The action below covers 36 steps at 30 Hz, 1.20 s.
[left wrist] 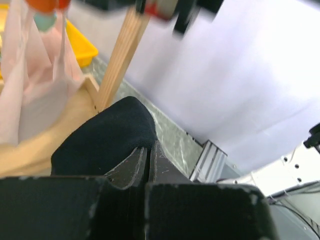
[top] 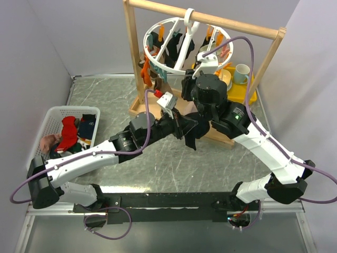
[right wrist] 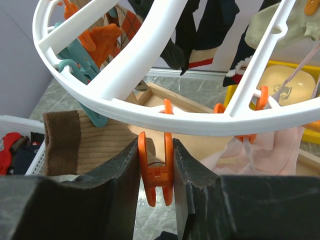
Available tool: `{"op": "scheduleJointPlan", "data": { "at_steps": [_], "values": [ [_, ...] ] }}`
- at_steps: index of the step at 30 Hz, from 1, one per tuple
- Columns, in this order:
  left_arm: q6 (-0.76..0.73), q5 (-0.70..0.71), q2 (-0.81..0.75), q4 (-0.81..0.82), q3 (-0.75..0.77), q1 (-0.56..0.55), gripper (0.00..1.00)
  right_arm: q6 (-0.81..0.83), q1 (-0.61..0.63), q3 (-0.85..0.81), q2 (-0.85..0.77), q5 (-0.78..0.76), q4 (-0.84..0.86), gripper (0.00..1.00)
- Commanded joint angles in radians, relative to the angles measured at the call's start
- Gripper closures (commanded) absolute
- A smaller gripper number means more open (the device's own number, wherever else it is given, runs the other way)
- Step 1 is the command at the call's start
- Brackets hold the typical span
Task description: Remove the socks clipped to the hanger
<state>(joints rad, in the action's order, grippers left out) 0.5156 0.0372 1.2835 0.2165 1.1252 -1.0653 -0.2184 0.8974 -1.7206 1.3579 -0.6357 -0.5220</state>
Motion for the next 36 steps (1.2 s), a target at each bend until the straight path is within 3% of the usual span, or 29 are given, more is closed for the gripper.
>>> {"op": "scheduleJointPlan", "data": {
  "at_steps": [1,4,8,11,14,15,19,24,33,36],
  "values": [
    [0.06,-0.028,-0.078,-0.003,-0.054,-0.007,0.99,0.001,0.006,0.021,-0.036,-0.018,0.036,0.66],
    [0.067,0.003,-0.133,-0.089,-0.096,-0.007,0.99,0.007,0.006,0.039,-0.052,-0.021,0.045,0.65],
    [0.06,0.204,-0.203,-0.274,-0.113,-0.004,0.99,0.013,0.006,0.068,-0.072,-0.024,0.062,0.63],
    [0.054,0.28,-0.259,-0.43,-0.105,0.022,0.99,0.016,0.006,0.084,-0.086,-0.025,0.066,0.59],
    [0.043,0.328,-0.317,-0.549,-0.097,0.091,0.99,0.019,0.006,0.087,-0.097,-0.033,0.066,0.41],
    [0.04,0.339,-0.35,-0.572,-0.097,0.138,0.99,0.017,0.006,0.095,-0.101,-0.038,0.068,0.3],
    [0.024,0.362,-0.43,-0.672,-0.11,0.278,0.99,0.03,0.005,0.121,-0.129,-0.048,0.088,0.2],
    [0.049,0.389,-0.489,-0.752,-0.131,0.47,0.99,0.036,0.005,0.118,-0.14,-0.045,0.076,0.18],
    [0.075,0.32,-0.509,-0.801,-0.142,0.721,0.99,0.017,0.005,0.121,-0.18,-0.033,0.039,0.17],
    [0.115,0.364,-0.529,-0.815,-0.14,0.803,0.99,0.016,0.005,0.133,-0.192,-0.03,0.037,0.16]
  ]
}}
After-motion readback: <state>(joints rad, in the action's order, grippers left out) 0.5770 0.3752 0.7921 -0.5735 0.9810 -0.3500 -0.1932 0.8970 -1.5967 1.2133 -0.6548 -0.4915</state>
